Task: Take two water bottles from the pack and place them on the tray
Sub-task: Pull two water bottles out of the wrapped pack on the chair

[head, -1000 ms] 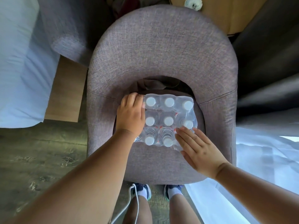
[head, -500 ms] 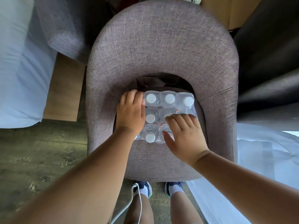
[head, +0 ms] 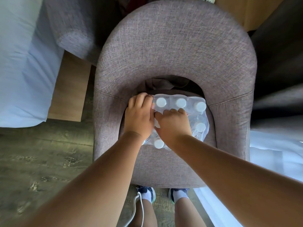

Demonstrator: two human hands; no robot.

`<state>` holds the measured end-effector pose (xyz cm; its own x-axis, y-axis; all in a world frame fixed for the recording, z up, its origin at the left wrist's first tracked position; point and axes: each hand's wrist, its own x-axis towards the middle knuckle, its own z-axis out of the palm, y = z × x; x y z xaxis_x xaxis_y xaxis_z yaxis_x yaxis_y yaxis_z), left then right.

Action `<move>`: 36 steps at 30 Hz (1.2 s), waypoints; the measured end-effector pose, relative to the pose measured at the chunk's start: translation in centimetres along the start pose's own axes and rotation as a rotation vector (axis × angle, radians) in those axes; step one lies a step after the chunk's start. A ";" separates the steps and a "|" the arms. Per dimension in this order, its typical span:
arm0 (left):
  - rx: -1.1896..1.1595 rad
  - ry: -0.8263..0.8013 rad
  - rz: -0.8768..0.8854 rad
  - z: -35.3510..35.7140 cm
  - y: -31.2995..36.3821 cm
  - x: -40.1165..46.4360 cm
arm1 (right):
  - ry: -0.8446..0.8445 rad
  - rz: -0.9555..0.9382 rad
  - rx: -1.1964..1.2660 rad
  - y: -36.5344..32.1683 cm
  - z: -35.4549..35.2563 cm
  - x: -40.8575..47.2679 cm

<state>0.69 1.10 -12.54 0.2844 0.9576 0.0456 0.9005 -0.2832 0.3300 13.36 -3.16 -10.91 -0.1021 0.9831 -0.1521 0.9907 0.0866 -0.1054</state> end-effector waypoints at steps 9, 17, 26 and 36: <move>0.023 0.014 0.024 0.3 -0.2 -0.3 | 0.227 -0.063 0.175 0.6 0.3 -1.8; -0.039 -0.016 0.026 0.1 -0.3 -0.3 | 0.299 -0.034 0.462 0.5 -6.7 -5.1; -0.042 0.000 0.040 0.2 -0.2 -0.2 | 0.260 0.080 0.640 3.0 -13.2 1.1; -0.067 0.002 0.038 0.2 -0.3 -0.2 | 0.136 0.140 0.749 4.9 -10.7 7.1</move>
<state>0.45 0.99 -12.88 0.3177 0.9462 0.0609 0.8650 -0.3155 0.3901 18.45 5.97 -2.02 0.0797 0.9922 -0.0959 0.6632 -0.1246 -0.7379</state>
